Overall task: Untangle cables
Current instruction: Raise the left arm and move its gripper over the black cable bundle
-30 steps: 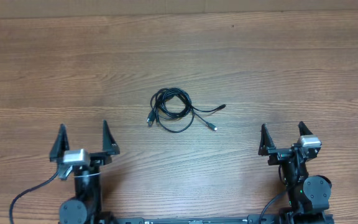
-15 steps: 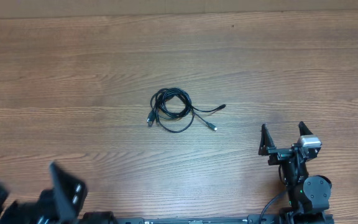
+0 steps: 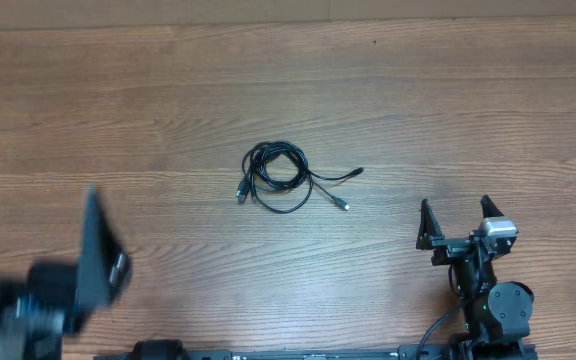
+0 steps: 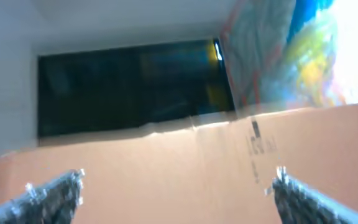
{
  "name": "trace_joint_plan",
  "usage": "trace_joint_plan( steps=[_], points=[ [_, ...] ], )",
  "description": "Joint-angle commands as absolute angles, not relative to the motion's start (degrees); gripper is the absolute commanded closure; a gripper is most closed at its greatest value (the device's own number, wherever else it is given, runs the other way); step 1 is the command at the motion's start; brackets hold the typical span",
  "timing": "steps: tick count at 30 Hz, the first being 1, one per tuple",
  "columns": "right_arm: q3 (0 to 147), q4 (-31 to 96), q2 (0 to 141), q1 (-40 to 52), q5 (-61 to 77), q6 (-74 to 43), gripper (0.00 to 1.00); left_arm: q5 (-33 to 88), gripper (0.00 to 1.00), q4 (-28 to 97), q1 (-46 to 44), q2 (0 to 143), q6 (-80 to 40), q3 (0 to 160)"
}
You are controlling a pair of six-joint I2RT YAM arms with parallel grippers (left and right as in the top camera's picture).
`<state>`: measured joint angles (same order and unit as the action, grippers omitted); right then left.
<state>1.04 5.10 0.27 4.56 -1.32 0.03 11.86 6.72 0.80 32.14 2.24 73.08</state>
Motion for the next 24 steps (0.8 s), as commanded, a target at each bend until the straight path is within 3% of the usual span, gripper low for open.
trace_joint_plan(
  steps=[1, 13, 24],
  points=[
    [0.5, 4.7, 0.2, 4.4, -1.2, 0.3, 0.00, 19.3, 0.00, 14.5, 1.1, 41.5, 1.0, 82.7],
    [0.5, 4.7, 0.2, 4.4, -1.2, 0.3, 0.00, 31.6, 0.00, 56.9, 1.1, 71.7, 0.7, 116.8],
    [0.5, 4.8, 0.2, 4.4, -1.2, 0.3, 0.00, 35.9, 0.00, 77.7, 1.1, 86.7, 0.6, 120.1]
  ],
)
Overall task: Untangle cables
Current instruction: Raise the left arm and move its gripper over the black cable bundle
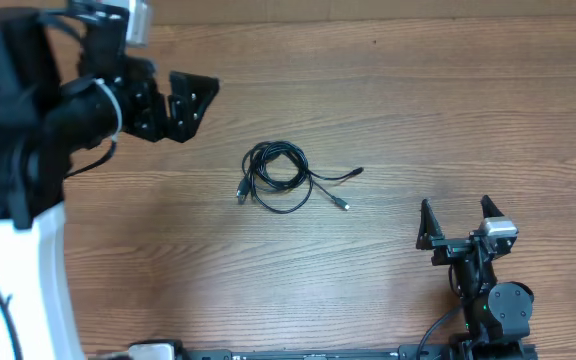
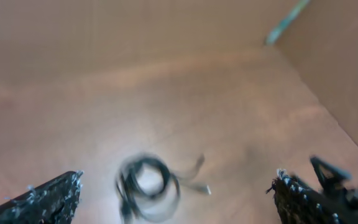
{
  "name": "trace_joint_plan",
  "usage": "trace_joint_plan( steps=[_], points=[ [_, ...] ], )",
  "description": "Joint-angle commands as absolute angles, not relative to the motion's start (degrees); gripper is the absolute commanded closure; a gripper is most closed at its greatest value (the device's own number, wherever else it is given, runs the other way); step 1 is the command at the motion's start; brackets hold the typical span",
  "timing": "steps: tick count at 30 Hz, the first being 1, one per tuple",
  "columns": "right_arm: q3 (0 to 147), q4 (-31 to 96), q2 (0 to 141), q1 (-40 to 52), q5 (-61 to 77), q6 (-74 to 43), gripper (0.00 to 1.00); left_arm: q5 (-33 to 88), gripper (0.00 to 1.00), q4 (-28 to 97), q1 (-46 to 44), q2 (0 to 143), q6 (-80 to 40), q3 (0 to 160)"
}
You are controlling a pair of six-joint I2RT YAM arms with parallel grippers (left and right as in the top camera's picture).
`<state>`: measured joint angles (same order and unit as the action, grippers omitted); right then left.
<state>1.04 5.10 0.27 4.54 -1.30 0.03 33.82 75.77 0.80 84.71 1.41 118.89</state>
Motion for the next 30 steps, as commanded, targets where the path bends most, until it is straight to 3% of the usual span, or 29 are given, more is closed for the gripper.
trace_joint_plan(
  steps=[1, 12, 13, 14, 15, 16, 24, 30],
  points=[
    [0.5, 4.7, 0.2, 4.4, -1.2, 0.3, 0.00, 35.9, 0.00, 79.8, 1.1, 87.9, 0.6, 120.1],
    [0.5, 4.7, 0.2, 4.4, -1.2, 0.3, 0.00, 36.0, 0.00, 96.4, 0.3, 102.0, 0.6, 120.0],
    [0.5, 4.7, 0.2, 4.4, -1.2, 0.3, 0.00, 36.0, 0.04, 96.8, 0.2, 103.3, 0.6, 120.0],
    [0.5, 4.7, 0.2, 4.4, -1.2, 0.3, 0.00, 36.0, 0.22, 96.8, 0.0, 104.7, 0.6, 120.0],
    [0.5, 4.8, 0.2, 4.4, -1.2, 0.3, 0.00, 35.9, 0.55, 96.8, -0.1, 105.9, 0.6, 120.0],
    [0.5, 4.8, 0.2, 4.4, -1.2, 0.3, 0.00, 35.8, 0.96, 96.8, -0.5, 107.8, 0.6, 120.0],
    [0.5, 4.7, 0.2, 4.4, -1.2, 0.3, 0.00, 32.8, 0.96, 96.7, -5.7, 116.6, -0.6, 118.9],
    [0.5, 4.7, 0.2, 4.4, -1.2, 0.3, 0.00, 20.7, 0.96, 96.4, -10.9, 123.0, -7.4, 118.9]
  ],
)
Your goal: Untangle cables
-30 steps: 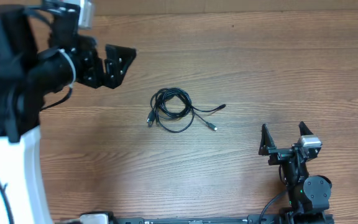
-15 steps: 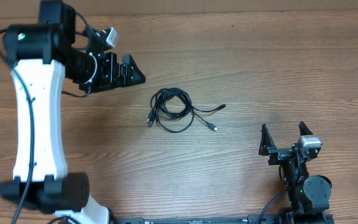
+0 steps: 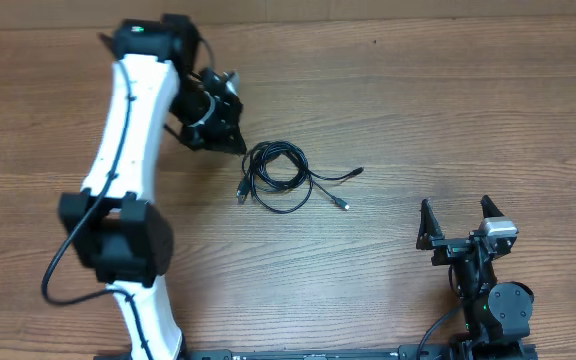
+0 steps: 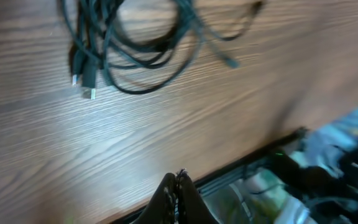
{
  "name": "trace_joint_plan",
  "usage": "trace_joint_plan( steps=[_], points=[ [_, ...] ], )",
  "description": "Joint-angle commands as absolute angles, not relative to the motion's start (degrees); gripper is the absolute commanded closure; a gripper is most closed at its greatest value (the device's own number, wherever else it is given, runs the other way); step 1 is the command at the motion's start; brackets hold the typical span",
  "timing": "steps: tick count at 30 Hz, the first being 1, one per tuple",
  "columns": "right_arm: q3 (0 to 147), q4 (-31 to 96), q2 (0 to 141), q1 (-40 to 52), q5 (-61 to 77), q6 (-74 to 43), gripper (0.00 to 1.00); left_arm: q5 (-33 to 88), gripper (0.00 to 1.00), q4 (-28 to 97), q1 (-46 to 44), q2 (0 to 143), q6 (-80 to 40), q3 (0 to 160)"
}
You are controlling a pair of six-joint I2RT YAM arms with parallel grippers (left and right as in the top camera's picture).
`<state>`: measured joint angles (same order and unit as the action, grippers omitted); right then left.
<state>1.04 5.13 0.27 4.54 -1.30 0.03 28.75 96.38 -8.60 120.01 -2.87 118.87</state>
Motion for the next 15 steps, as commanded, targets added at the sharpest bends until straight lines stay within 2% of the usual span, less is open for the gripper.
trace_joint_plan(
  steps=[1, 4, 7, 10, 12, 15],
  points=[
    [0.5, 4.7, 0.2, 4.4, -1.2, 0.3, 0.00, 19.4, 0.96, 96.4, -11.6, 123.9, -7.7, 118.9],
    [0.5, 4.7, 0.2, 4.4, -1.2, 0.3, 0.00, 15.6, 0.93, 96.1, -13.7, 126.4, -7.8, 118.9],
    [0.5, 4.8, 0.2, 4.4, -1.2, 0.3, 0.00, 12.0, 0.68, 95.4, -15.0, 128.3, -7.8, 118.9],
    [0.5, 4.7, 0.2, 4.4, -1.2, 0.3, 0.00, 9.2, 0.53, 94.4, -15.7, 130.2, -8.3, 118.9],
    [0.5, 4.7, 0.2, 4.4, -1.2, 0.3, 0.00, 7.6, 0.52, 93.2, -15.9, 131.3, -9.7, 118.9],
    [0.5, 4.7, 0.2, 4.4, -1.2, 0.3, 0.00, 7.1, 0.64, 91.0, -15.9, 133.3, -11.3, 118.9]
  ],
)
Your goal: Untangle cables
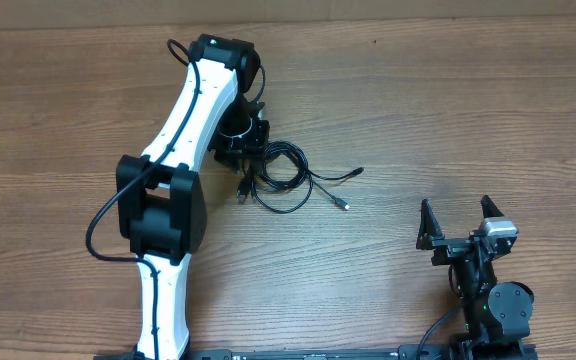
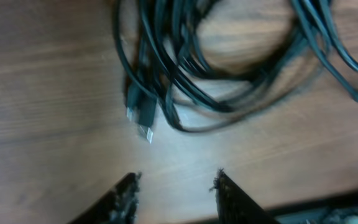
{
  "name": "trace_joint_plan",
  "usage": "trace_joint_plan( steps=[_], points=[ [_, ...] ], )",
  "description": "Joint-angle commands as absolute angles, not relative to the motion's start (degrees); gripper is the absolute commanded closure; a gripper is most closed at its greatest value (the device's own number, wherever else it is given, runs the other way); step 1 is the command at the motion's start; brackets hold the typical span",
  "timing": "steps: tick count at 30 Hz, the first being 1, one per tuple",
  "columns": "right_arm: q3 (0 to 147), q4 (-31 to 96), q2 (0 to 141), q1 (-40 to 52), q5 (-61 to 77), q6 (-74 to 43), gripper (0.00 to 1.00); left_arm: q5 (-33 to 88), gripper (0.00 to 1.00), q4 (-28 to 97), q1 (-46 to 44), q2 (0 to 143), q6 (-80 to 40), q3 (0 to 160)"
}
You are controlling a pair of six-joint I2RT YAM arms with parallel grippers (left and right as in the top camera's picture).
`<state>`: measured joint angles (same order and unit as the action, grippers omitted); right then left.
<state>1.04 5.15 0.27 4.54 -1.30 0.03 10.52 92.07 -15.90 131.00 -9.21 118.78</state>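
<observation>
A tangled bundle of thin black cables (image 1: pixel 280 172) lies coiled mid-table, with loose ends trailing right (image 1: pixel 356 173) and USB plugs at its left (image 1: pixel 241 192). My left gripper (image 1: pixel 247 150) hovers at the bundle's upper-left edge. In the left wrist view the coil (image 2: pixel 229 68) fills the top, and the plugs (image 2: pixel 140 117) lie just ahead of my open left gripper (image 2: pixel 176 179), which has only bare wood between its fingers (image 2: pixel 124 194). My right gripper (image 1: pixel 458 222) stands open, well off to the lower right, holding nothing.
The wooden table (image 1: pixel 448 110) stretches around the bundle. The white left arm (image 1: pixel 183 120) reaches from the near edge up across the left half. The right arm's base (image 1: pixel 493 305) sits at the near right edge.
My left gripper was shut, up and to the left of the bundle. Now it is open and closer to the coil's left edge and the plugs. The cables and right arm are unchanged.
First my left arm was low at the near left, its gripper open and camera facing the room. Then it was at the far left, open, looking down at the bundle. Then it was shut beside the coil, and now it is open at the coil's edge.
</observation>
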Motion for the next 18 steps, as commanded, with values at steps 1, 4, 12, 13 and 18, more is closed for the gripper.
trace_joint_plan(
  steps=[1, 4, 12, 13, 18],
  points=[
    [0.5, 4.7, 0.2, 4.4, -1.2, 0.3, 0.00, 7.0, 0.66, 90.4, -15.9, 133.8, -12.0, 118.9],
    [0.5, 4.7, 0.2, 4.4, -1.2, 0.3, 0.00, 7.1, 0.66, 87.5, -16.0, 134.8, -13.6, 118.0],
    [0.5, 4.7, 0.2, 4.4, -1.2, 0.3, 0.00, 8.6, 0.61, 83.7, -17.0, 134.9, -14.6, 115.1],
    [0.5, 4.7, 0.2, 4.4, -1.2, 0.3, 0.00, 8.6, 0.61, 83.7, -17.1, 134.9, -14.6, 115.0],
    [0.5, 4.7, 0.2, 4.4, -1.2, 0.3, 0.00, 8.6, 0.60, 82.4, -17.9, 134.9, -15.0, 113.8]
  ],
)
